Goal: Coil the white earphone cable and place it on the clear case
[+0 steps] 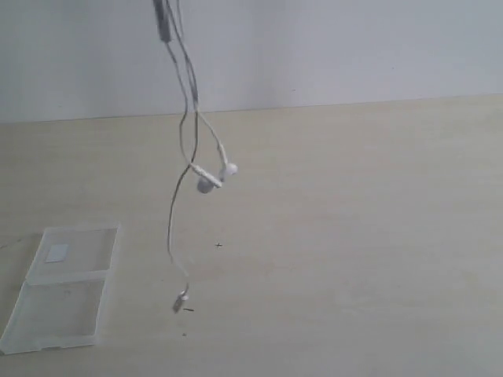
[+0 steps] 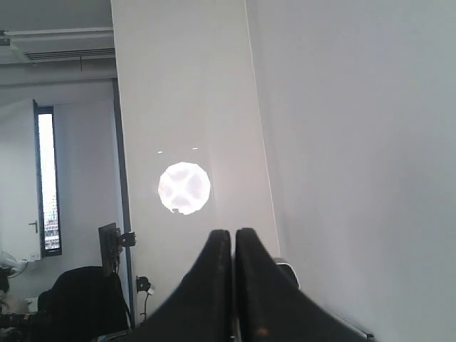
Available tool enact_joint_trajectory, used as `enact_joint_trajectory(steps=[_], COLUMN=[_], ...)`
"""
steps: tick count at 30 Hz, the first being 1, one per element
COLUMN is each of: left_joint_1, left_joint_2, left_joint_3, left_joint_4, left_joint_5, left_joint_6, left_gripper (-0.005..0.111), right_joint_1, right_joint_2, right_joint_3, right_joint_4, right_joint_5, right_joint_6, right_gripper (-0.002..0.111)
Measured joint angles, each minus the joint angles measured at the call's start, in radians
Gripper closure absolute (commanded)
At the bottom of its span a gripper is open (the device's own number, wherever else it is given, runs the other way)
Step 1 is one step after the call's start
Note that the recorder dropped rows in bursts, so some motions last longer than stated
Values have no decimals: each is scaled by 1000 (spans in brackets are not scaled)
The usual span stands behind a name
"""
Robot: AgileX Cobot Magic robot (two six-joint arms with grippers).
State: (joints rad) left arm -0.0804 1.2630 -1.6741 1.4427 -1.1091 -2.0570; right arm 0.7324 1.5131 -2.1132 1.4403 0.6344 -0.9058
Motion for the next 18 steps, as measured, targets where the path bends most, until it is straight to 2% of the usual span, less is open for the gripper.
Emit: enact_joint_trajectory(steps=[5, 7, 8, 12, 18], left_joint_1=[-4, -4, -4, -4, -4], left_joint_2=[0, 0, 0, 0, -4], left_joint_3=[0, 0, 0, 0, 0], left_joint_4=[5, 12, 14, 17, 20], left_joint_5=[16, 31, 35, 51, 68], left_joint_6=[8, 9, 9, 28, 58], left_gripper=[63, 70, 74, 107, 107], right_joint_1=[0, 0, 0, 0, 0], right_joint_2=[0, 0, 0, 0, -2], right_joint_3=[0, 0, 0, 0, 0], right_joint_4=[0, 0, 0, 0, -24], right_joint_5=[2, 2, 2, 4, 15], right_joint_6=[0, 0, 0, 0, 0], right_gripper=[108, 108, 108, 108, 108])
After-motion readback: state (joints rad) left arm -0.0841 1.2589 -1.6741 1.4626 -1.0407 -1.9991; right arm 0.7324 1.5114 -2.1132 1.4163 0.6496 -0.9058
